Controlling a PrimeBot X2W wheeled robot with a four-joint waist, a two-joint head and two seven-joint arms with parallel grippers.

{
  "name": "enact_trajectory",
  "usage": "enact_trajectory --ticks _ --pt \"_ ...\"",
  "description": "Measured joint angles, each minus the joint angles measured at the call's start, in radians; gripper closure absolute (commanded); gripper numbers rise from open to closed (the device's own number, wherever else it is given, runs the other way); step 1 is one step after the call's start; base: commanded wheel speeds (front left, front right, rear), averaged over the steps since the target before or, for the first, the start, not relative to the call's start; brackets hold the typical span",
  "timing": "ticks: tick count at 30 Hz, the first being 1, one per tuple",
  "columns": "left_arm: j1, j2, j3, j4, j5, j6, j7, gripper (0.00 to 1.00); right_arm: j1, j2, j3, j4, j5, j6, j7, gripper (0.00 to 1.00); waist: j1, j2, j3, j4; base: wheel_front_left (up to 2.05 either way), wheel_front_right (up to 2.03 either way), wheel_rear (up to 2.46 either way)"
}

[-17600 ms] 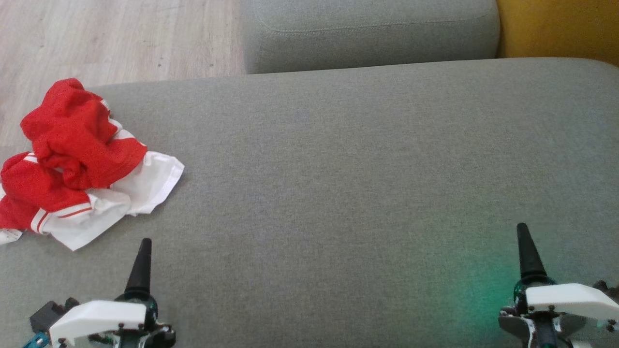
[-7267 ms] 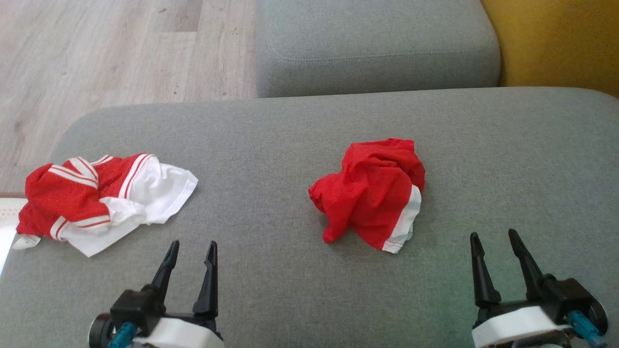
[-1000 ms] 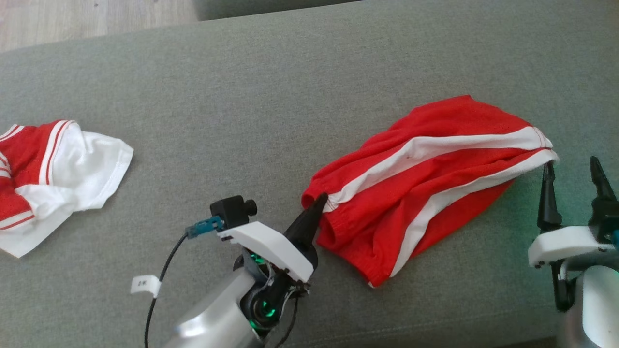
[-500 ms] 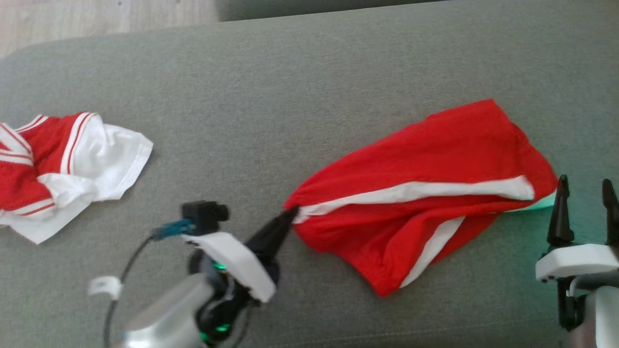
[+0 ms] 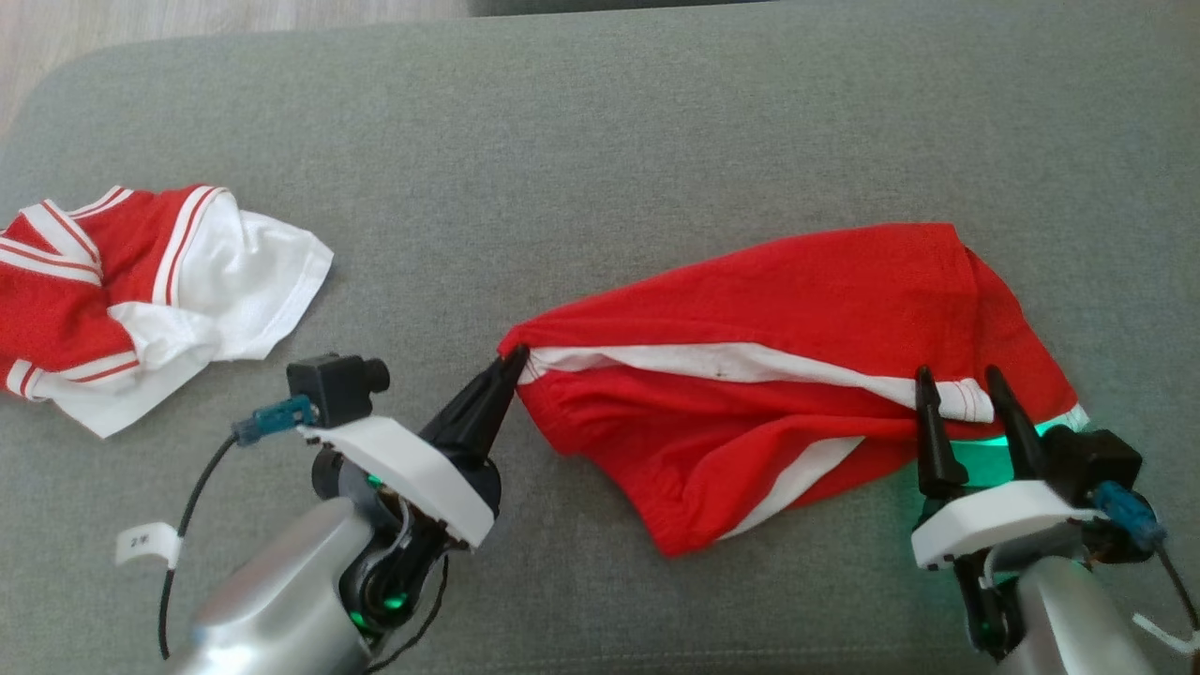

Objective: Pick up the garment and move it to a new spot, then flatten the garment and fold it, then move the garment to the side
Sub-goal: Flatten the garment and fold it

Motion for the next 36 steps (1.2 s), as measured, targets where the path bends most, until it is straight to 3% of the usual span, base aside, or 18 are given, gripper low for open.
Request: enact_trajectory --ticks 9,13,16,18,23,31,36 --pt "0.002 -0.019 0.072 0.000 0.076 0.000 0.000 1.00 0.035 -0.017 0.011 -0.040 0.038 0.000 0.058 0.02 0.0000 0.0000 0.015 0.006 0.00 0.00 0.00" --pt "0.003 -0.029 0.093 0.004 0.100 -0.001 0.000 1.00 0.065 -0.018 0.044 -0.072 0.057 0.000 0.095 0.22 0.0000 0.0000 0.021 0.006 0.00 0.00 0.00" --pt "0.003 -0.035 0.111 0.009 0.119 -0.004 0.000 1.00 0.078 -0.019 0.052 -0.113 0.059 0.000 0.114 0.24 0.0000 0.0000 0.023 0.008 0.00 0.00 0.00" --pt "0.003 -0.038 0.120 0.012 0.128 -0.009 0.000 1.00 0.091 -0.019 0.061 -0.132 0.065 0.000 0.123 0.29 0.0000 0.0000 0.025 0.010 0.00 0.00 0.00" --pt "0.003 -0.055 0.136 0.020 0.151 -0.010 0.000 1.00 0.125 -0.019 0.067 -0.169 0.065 0.000 0.132 1.00 0.0000 0.0000 0.028 0.010 0.00 0.00 0.00" --pt "0.000 -0.059 0.169 0.007 0.189 -0.023 0.000 1.00 0.114 -0.024 0.005 -0.294 0.048 0.000 0.116 1.00 0.0000 0.0000 0.036 0.005 0.00 0.00 0.00" --pt "-0.089 -0.043 0.182 -0.094 0.124 -0.027 0.040 1.00 -0.004 -0.038 -0.034 -0.412 0.066 0.000 0.163 1.00 0.0000 0.0000 0.057 -0.020 0.00 0.00 0.00"
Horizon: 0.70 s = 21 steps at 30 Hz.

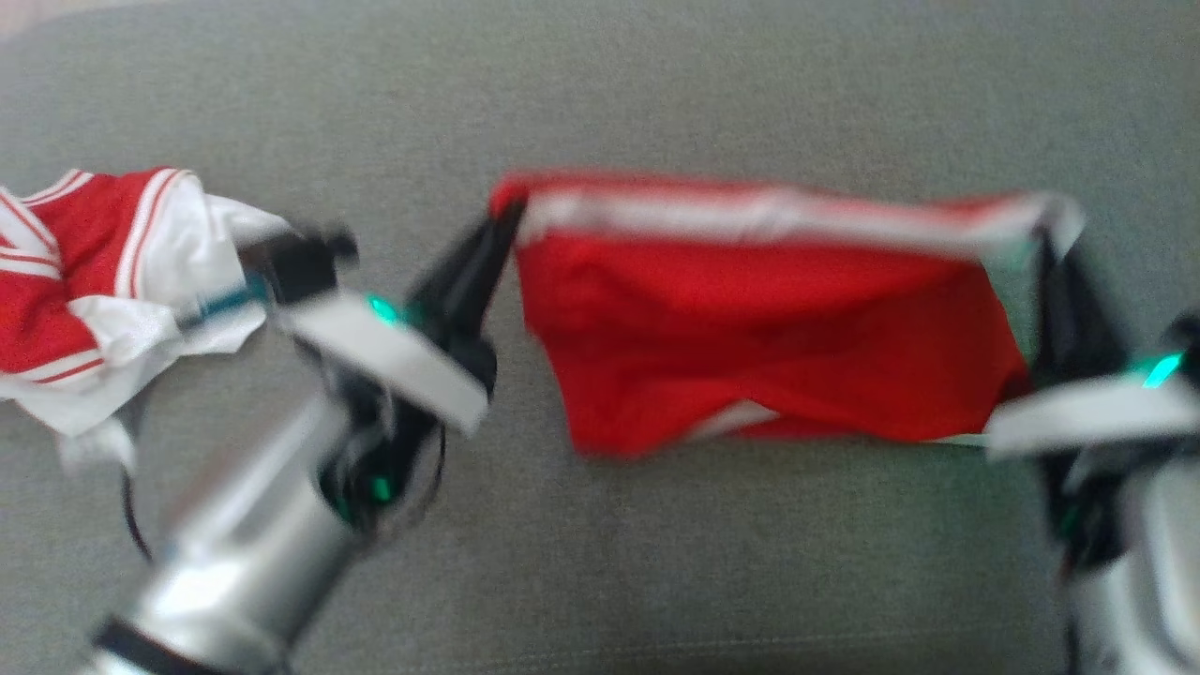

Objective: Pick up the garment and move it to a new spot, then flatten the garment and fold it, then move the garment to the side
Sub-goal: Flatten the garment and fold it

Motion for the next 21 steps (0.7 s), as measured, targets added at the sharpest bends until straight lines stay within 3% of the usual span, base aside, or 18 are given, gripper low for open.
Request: enact_trajectory --ticks 3,7,10,18,21 --pt "-0.083 0.016 0.003 -0.040 -0.016 -0.001 0.037 1.00 -0.092 -0.015 -0.032 -0.031 0.009 0.000 0.031 1.00 0.0000 0.0000 0.017 -0.009 0.00 0.00 0.00" --pt "-0.302 0.024 0.006 -0.085 -0.029 -0.001 0.105 1.00 -0.334 -0.033 -0.095 -0.048 0.025 0.000 0.080 1.00 0.0000 0.0000 0.072 -0.027 0.00 0.00 0.00" --pt "-0.487 0.016 0.006 -0.066 -0.018 -0.001 0.110 1.00 -0.552 -0.052 -0.143 0.006 0.026 0.000 0.083 1.00 0.0001 0.0000 0.127 -0.041 0.00 0.00 0.00" --pt "-0.878 -0.059 -0.007 0.078 0.054 -0.001 -0.040 1.00 -0.948 -0.100 -0.194 0.158 -0.011 0.000 -0.025 1.00 0.0004 -0.0001 0.277 -0.093 0.00 0.00 0.00" --pt "-0.867 -0.061 -0.017 0.067 0.065 -0.001 -0.049 1.00 -0.951 -0.102 -0.196 0.158 -0.011 0.000 -0.042 1.00 0.0003 0.0000 0.295 -0.112 0.00 0.00 0.00"
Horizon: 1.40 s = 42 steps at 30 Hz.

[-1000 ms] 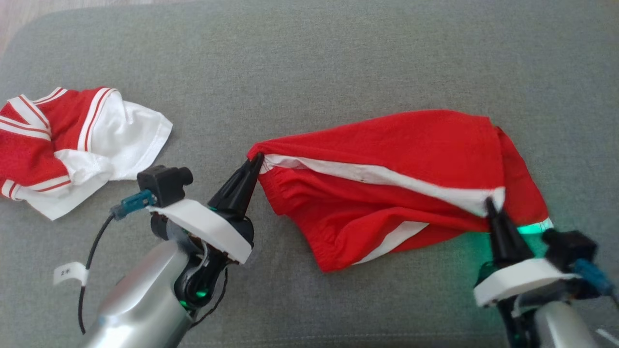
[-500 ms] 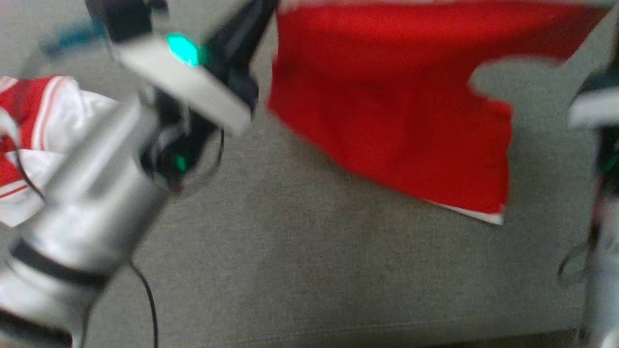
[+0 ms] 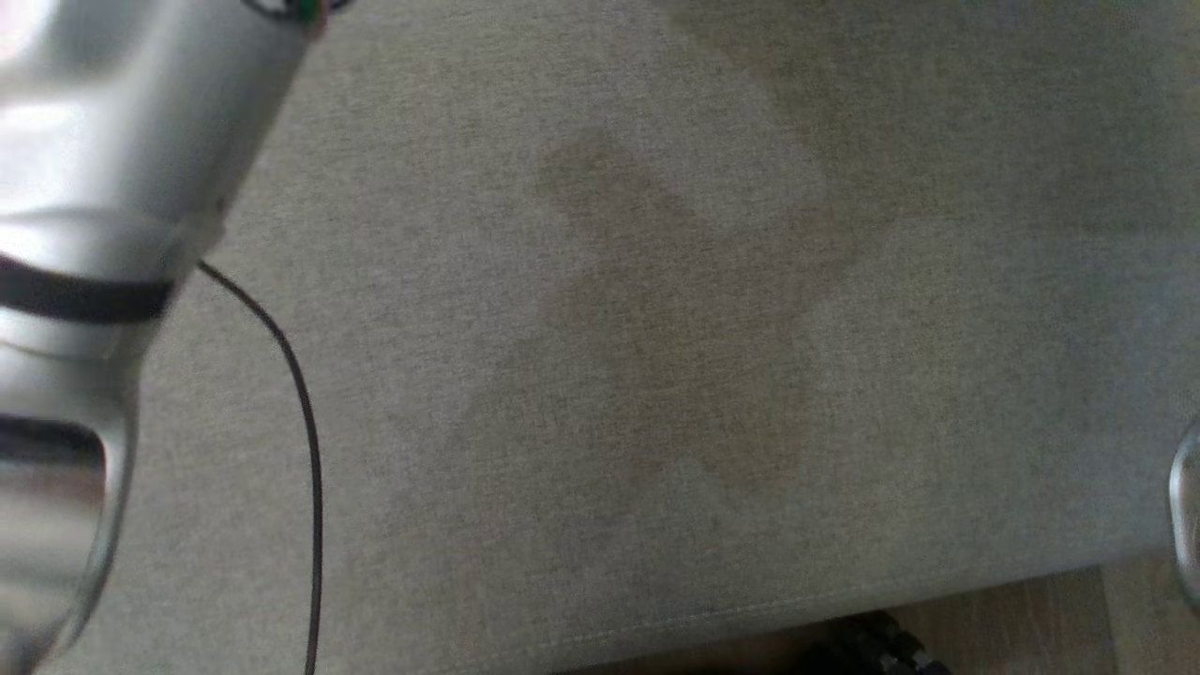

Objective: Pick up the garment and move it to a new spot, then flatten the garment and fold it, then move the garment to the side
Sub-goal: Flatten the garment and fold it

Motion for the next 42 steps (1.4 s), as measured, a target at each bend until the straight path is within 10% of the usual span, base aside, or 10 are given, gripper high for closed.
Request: enact_trajectory --ticks 26,34,42 --pt "1.091 0.036 -0.056 -0.281 0.332 -0.008 0.001 1.00 1.241 0.161 -0.186 -0.521 0.155 0.001 0.210 1.00 -0.0004 0.0001 -0.239 0.017 0.00 0.00 0.00" --pt "1.130 0.021 -0.049 -0.294 0.331 -0.007 0.001 1.00 1.290 0.166 -0.171 -0.563 0.210 0.001 0.289 1.00 -0.0004 0.0001 -0.224 0.031 0.00 0.00 0.00" --pt "0.919 -0.068 -0.058 -0.184 0.225 -0.007 0.001 1.00 1.023 0.165 -0.175 -0.486 0.093 0.001 0.386 1.00 -0.0003 0.0001 -0.160 0.070 0.00 0.00 0.00"
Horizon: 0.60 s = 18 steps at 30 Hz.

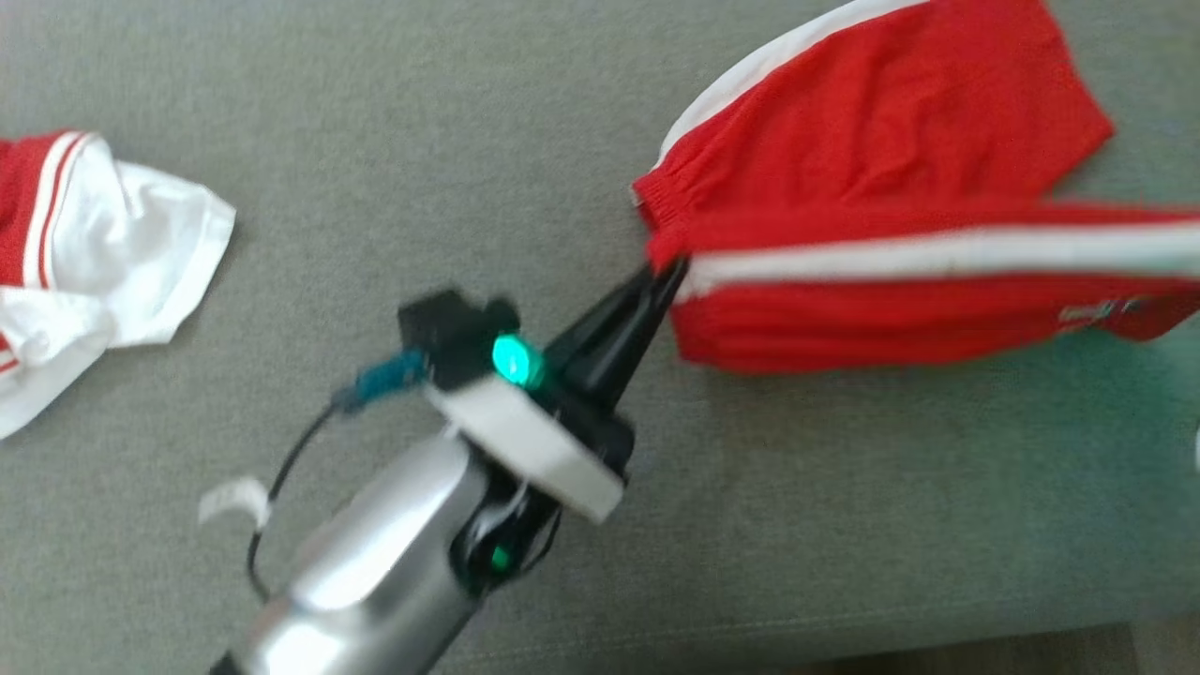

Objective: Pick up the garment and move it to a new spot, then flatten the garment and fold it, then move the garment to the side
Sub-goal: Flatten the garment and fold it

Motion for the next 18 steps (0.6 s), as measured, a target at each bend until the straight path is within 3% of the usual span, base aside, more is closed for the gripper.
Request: enact_trajectory --ticks 4,9,18 --pt "-0.109 -0.050 -0.028 0.101 -0.112 0.001 0.000 1.00 -0.142 -0.037 -0.014 0.066 -0.042 0.000 0.051 1.00 0.0000 0.0000 0.046 0.025 0.00 0.00 0.00" --pt "-0.222 -0.074 -0.059 0.191 -0.171 0.001 0.000 1.00 -0.261 -0.100 -0.008 0.120 -0.058 0.000 0.106 1.00 0.0000 0.0000 0.093 0.052 0.00 0.00 0.00" --pt "-0.367 -0.105 -0.067 0.295 -0.254 0.001 0.000 1.00 -0.514 -0.223 0.109 0.314 -0.112 0.000 0.171 1.00 0.0002 0.0000 0.168 0.086 0.00 0.00 0.00"
